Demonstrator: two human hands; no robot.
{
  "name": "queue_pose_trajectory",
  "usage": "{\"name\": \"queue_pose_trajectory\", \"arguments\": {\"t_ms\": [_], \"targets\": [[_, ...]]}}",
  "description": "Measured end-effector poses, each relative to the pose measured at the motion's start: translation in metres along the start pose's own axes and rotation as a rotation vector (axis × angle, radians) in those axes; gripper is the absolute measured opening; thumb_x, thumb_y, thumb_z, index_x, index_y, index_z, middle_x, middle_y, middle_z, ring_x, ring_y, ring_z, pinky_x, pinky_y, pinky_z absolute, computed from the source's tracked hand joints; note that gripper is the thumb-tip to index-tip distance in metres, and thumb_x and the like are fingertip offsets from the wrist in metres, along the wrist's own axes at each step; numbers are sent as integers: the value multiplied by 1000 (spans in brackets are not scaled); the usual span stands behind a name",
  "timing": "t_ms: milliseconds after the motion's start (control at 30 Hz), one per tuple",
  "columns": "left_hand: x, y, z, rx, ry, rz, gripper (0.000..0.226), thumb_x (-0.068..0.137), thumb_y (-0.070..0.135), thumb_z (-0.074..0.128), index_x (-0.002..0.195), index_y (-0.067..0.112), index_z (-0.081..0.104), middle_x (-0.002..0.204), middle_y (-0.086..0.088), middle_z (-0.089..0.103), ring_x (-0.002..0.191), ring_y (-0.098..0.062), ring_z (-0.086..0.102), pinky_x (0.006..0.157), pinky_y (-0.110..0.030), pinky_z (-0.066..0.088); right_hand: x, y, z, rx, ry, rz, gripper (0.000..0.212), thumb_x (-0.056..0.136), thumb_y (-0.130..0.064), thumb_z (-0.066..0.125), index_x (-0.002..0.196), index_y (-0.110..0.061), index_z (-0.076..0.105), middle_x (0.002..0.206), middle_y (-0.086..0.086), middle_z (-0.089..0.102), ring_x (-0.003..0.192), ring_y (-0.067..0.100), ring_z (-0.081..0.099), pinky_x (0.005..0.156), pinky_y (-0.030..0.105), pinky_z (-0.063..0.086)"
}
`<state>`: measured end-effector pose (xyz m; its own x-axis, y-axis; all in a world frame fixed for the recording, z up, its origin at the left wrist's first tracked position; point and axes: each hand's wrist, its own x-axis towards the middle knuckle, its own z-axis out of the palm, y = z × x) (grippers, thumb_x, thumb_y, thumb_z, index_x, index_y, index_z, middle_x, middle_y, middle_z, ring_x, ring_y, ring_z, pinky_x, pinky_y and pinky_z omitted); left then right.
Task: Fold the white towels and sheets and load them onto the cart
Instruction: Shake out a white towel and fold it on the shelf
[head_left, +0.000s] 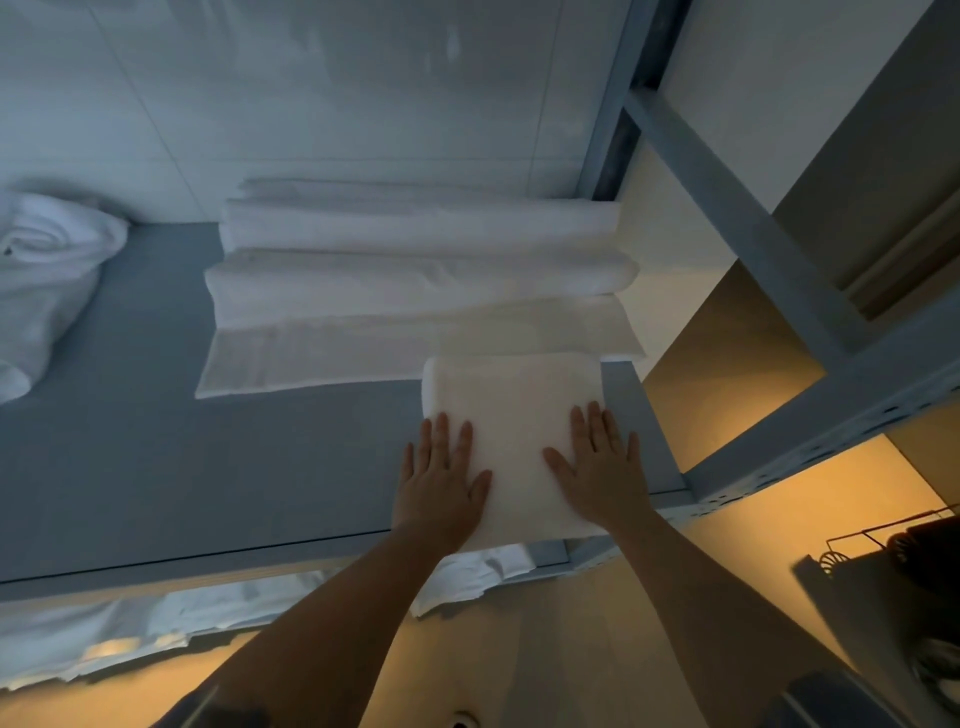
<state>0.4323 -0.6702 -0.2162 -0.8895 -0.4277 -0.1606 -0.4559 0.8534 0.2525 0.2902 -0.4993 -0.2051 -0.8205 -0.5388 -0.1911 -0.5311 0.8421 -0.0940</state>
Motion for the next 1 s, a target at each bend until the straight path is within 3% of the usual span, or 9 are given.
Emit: {"name": "queue_pose_trajectory", "arguments": {"t_ms": [167, 300, 533, 833, 1000], "targets": [[-1, -4, -12, -41, -19, -4, 73, 96, 58, 13, 152, 18, -10, 160, -9, -11, 147, -25, -10, 117, -41, -5, 4, -8, -21, 19, -119, 10, 72, 97, -58, 18, 153, -18, -6, 160, 6, -10, 148, 23, -7, 117, 50, -3], [-10, -21, -37, -77, 55, -55, 73, 95, 59, 16, 153, 17, 3, 161, -7, 8, 148, -22, 7, 118, -42, 2, 3, -39, -44, 91, -42, -101, 62, 102, -46, 22, 153, -18, 3, 161, 5, -4, 148, 21, -4, 119, 46, -1], [-48, -78, -88, -92, 216, -225, 68, 97, 55, 28, 151, 15, 22, 155, -6, 29, 142, -22, 26, 117, -40, 13, -16, -144, -68, 210, 91, -332, 53, 102, -39, 31, 151, -19, 24, 158, 3, 20, 146, 20, 11, 119, 40, 7], [-123, -190, -145, -143, 346, -527, 66, 97, 57, 27, 150, 19, 25, 153, -4, 34, 140, -21, 31, 114, -37, 19, -51, -287, -74, 313, 121, -584, 48, 99, -31, 45, 141, -7, 42, 141, 13, 46, 130, 28, 40, 109, 36, 28], [-170, -257, -160, -172, 412, -594, 64, 97, 55, 32, 148, 17, 31, 149, -7, 40, 135, -26, 37, 107, -40, 28, -67, -371, -58, 261, 86, -632, 47, 100, -34, 41, 142, -14, 42, 146, 7, 40, 134, 24, 34, 109, 31, 25]]}}
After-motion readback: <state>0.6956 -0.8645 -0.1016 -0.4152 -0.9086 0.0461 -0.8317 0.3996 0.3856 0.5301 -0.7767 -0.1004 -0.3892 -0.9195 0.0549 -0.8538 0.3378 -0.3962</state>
